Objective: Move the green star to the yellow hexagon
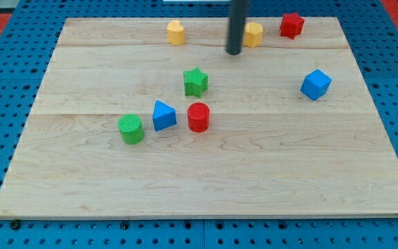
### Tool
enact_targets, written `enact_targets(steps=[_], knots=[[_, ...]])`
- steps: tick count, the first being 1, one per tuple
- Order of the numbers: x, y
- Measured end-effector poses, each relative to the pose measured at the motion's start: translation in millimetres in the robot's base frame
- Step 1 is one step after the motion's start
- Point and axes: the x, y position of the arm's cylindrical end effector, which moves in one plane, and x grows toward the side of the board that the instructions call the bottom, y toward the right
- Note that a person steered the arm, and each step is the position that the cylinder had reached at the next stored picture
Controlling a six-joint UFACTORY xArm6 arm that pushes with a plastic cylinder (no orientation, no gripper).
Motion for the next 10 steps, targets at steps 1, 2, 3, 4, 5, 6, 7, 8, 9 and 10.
enact_targets(steps=[1, 2, 3, 4, 5, 6, 7, 8, 9, 10], knots=[[-36, 27], [-33, 58], [-20, 92], [79, 69], [118, -14], [74, -70], [40, -73], [87, -121], [54, -150], [7, -99]])
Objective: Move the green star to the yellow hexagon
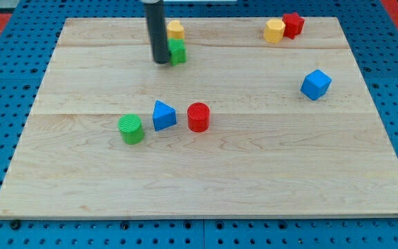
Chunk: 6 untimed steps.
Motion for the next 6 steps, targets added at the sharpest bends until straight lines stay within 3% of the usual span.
enact_targets(steps=[1, 2, 3, 4, 5, 6], knots=[[-20, 54], [5, 29], [-28, 12], [-58, 32], [-56, 127], [-22, 141]])
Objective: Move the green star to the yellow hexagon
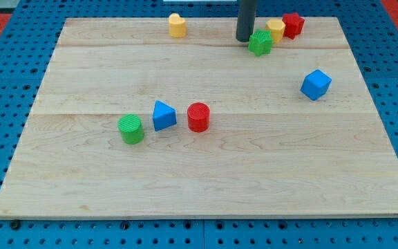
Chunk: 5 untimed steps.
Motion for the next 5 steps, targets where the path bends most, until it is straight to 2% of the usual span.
enact_targets(steps=[2, 3, 4, 5], knots=[[22, 15], [38, 58], [73, 97], [102, 101]])
